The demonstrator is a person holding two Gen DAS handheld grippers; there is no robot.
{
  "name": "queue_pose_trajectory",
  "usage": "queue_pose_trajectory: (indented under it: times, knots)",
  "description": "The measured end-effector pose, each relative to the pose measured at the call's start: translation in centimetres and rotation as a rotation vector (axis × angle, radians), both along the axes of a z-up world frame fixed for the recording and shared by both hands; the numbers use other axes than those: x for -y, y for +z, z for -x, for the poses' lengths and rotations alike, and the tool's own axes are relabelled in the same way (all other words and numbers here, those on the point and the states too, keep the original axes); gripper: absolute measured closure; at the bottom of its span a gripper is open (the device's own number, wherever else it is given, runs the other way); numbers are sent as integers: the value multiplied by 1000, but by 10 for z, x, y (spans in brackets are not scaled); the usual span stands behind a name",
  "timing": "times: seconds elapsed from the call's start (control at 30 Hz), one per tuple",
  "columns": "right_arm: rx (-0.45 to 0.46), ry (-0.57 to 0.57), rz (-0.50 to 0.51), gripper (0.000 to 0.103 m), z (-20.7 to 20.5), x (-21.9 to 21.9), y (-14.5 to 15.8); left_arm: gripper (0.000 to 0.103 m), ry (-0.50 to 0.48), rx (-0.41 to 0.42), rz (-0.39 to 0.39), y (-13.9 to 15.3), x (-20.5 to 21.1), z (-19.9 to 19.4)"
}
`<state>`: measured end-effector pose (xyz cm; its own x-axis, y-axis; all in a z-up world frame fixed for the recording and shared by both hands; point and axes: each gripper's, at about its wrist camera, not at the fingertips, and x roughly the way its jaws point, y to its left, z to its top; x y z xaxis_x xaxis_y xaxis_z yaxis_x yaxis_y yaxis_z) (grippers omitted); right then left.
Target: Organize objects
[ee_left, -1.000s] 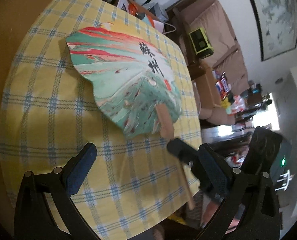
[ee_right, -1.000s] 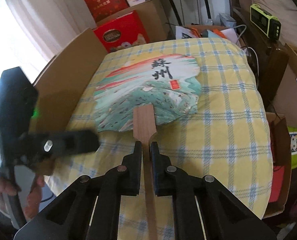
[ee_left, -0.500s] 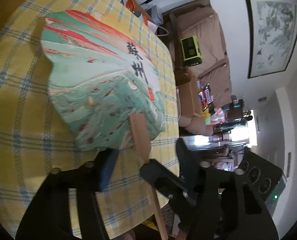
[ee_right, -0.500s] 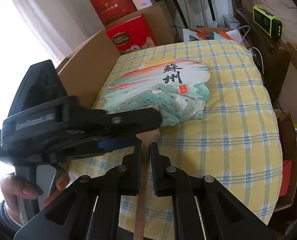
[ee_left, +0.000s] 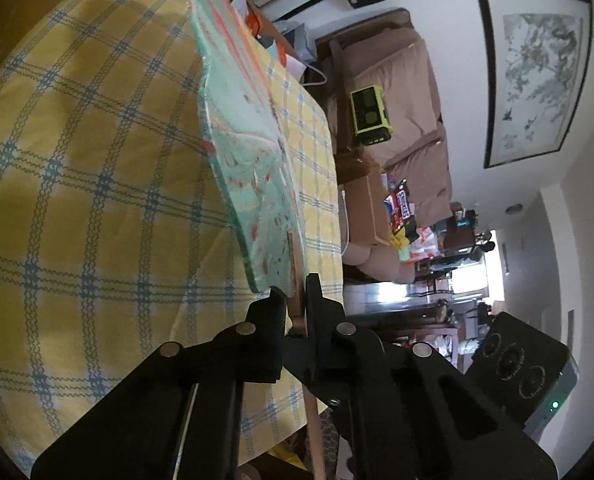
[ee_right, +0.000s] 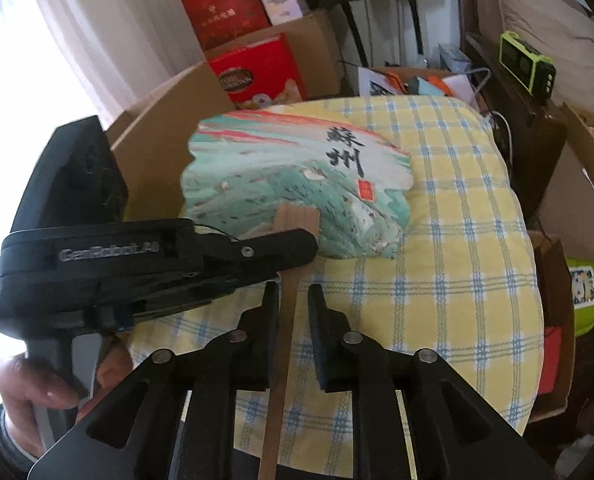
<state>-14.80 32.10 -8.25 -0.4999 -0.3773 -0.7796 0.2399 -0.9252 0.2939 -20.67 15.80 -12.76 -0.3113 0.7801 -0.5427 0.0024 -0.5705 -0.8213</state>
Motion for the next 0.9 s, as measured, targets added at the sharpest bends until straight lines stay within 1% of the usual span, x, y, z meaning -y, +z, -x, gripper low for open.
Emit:
queue_pose_trajectory:
  times: [0.1,0.2,0.27,0.37,0.67,0.9]
  knots:
    - [-13,-1,0,88,-3,0,4,95,-4,-14,-3,4,3,-4]
    - [-41,8,-18,93,-9,4,14,94,-10,-25,-6,11,2,-5]
    - [-64,15,-49,94,-12,10,22,94,-11,-44,-7,19,2,-7]
    - [-90,32,-65,94,-15,16,34,94,-8,-82,-2,33,7,-12]
    - [-138,59,-45,94,-23,33,62,94,9,-143,3,73,25,-17]
    - [-158,89,-26,94,-24,59,82,94,51,-164,-2,94,50,-18]
